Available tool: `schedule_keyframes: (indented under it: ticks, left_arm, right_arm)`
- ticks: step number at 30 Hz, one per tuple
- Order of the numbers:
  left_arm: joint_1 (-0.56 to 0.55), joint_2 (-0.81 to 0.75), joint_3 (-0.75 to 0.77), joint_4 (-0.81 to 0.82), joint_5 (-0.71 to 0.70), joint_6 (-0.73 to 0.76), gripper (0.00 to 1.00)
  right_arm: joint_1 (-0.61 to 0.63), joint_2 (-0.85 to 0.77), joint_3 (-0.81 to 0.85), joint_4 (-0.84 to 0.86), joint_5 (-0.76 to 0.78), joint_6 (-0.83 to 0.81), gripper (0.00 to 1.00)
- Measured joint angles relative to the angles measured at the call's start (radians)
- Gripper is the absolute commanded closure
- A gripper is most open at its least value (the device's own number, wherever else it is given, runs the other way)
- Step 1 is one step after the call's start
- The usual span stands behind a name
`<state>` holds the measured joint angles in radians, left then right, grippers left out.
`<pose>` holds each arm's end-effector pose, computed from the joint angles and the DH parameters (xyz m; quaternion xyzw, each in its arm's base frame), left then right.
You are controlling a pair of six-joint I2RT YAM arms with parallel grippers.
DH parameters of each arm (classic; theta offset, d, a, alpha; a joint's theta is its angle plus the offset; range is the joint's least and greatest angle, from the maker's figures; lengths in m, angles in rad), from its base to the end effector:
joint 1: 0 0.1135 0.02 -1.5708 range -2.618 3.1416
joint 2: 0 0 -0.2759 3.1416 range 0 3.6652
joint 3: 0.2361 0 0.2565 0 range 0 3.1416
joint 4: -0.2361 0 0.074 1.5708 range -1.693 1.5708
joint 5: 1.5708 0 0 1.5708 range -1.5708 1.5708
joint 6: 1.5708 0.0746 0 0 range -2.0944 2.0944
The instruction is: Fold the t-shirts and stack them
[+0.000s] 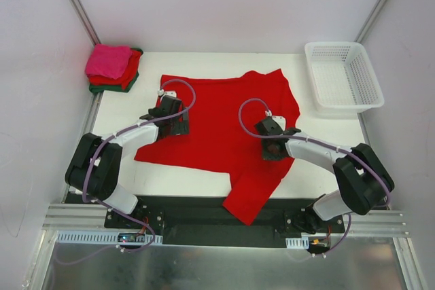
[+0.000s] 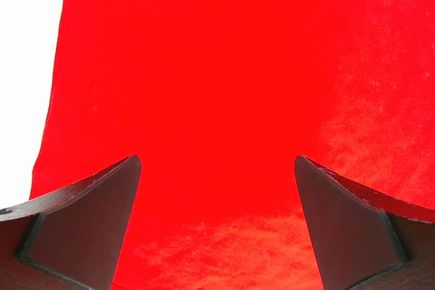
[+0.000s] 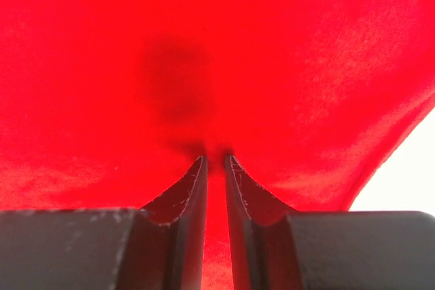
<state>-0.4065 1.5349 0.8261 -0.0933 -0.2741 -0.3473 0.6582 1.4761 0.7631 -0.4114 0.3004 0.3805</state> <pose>0.3201 -0.1158 0.1676 -0.0240 0.9195 -0.0189 0.3920 0.2386 0.1566 0.1394 -0.1006 0.9595 -0.0181 0.2624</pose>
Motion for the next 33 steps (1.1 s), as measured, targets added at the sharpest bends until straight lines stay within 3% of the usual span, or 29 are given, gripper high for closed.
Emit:
schedule_keyframes:
  ticks: [28,31,33]
  left_arm:
    - [0.0,-0.032,-0.004,-0.023,-0.05,0.001,0.01]
    - [0.0,-0.032,-0.004,-0.024,-0.048,0.001,0.01]
    - [0.0,-0.037,-0.006,-0.024,-0.045,0.0,0.01]
  right_arm:
    - [-0.243,0.169,0.195,-0.069,-0.018,-0.18,0.84]
    - [-0.247,0.166,0.208,-0.079,-0.021,-0.2,0.77]
    - [-0.233,0.133,0.206,-0.089,-0.023,-0.211,0.65]
